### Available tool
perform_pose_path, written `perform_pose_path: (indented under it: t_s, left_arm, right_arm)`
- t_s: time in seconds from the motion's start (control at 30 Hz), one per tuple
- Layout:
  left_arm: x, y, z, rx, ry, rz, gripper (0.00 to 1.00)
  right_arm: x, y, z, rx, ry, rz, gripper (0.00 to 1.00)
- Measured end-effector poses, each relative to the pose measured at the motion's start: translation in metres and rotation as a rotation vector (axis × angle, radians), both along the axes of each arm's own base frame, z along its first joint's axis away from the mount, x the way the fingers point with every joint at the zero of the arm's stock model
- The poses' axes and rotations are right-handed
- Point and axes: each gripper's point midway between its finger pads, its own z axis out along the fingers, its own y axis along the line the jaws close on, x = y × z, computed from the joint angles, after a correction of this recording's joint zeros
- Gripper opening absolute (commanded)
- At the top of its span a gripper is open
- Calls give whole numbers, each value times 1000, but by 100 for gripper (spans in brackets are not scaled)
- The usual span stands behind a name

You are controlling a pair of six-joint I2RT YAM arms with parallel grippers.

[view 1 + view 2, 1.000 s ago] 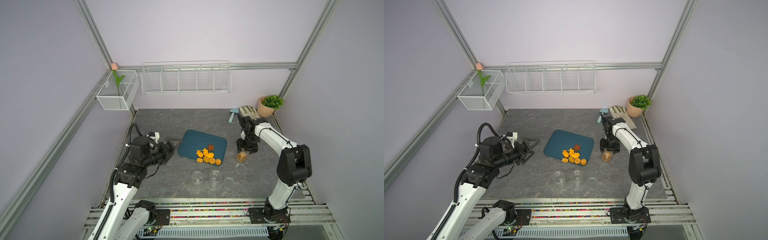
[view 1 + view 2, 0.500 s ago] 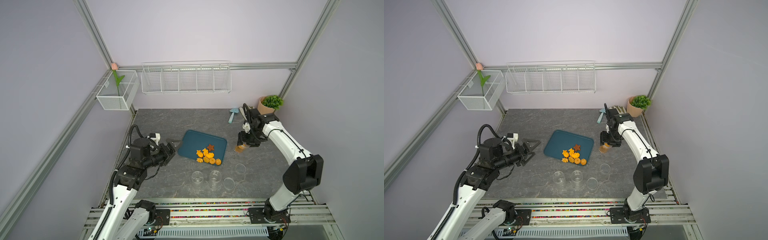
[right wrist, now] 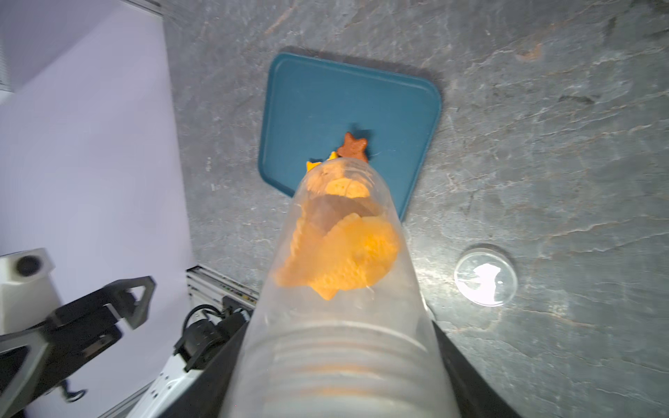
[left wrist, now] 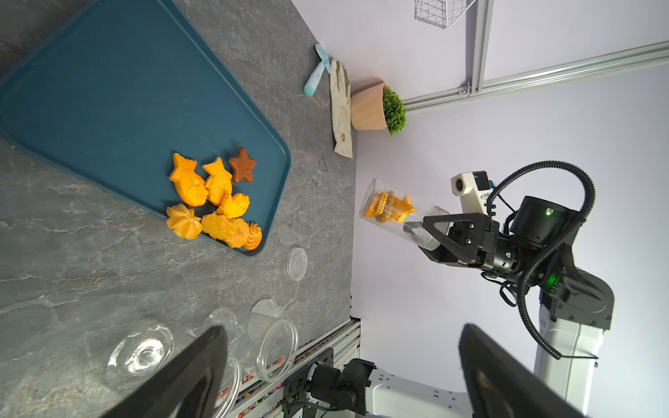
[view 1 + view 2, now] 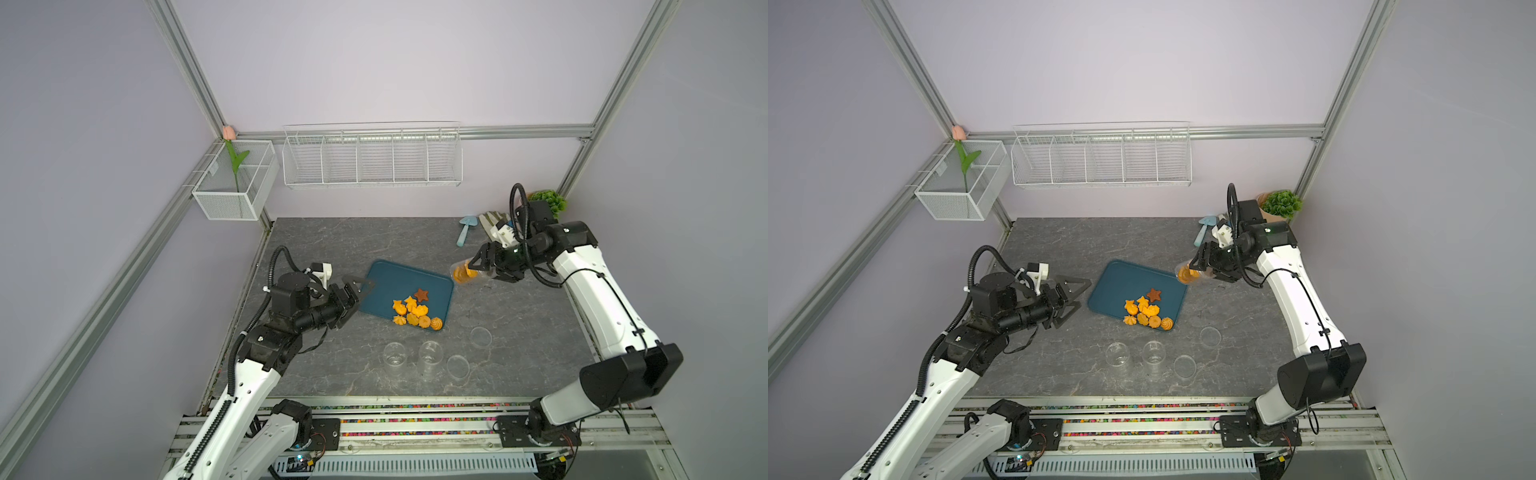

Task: Pour the cookies out of the jar
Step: Pick up the jar from the center of the board.

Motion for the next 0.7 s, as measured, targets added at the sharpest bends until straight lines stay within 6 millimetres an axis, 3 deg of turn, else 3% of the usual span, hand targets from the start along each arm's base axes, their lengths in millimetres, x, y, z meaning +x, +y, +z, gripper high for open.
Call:
perform_pose_path:
  t_s: [0.3, 0.53, 0.7]
  left_arm:
    - [13, -24, 18, -129, -28, -98, 99]
    - [24, -46, 46, -300, -62, -182, 99]
    - [24, -78, 59, -364, -50, -302, 99]
  right_arm:
    - [-10, 35, 55, 325, -82, 36, 67]
    - [-19, 50, 77, 509, -94, 67, 67]
    - [-29, 58, 88, 570, -104, 107, 67]
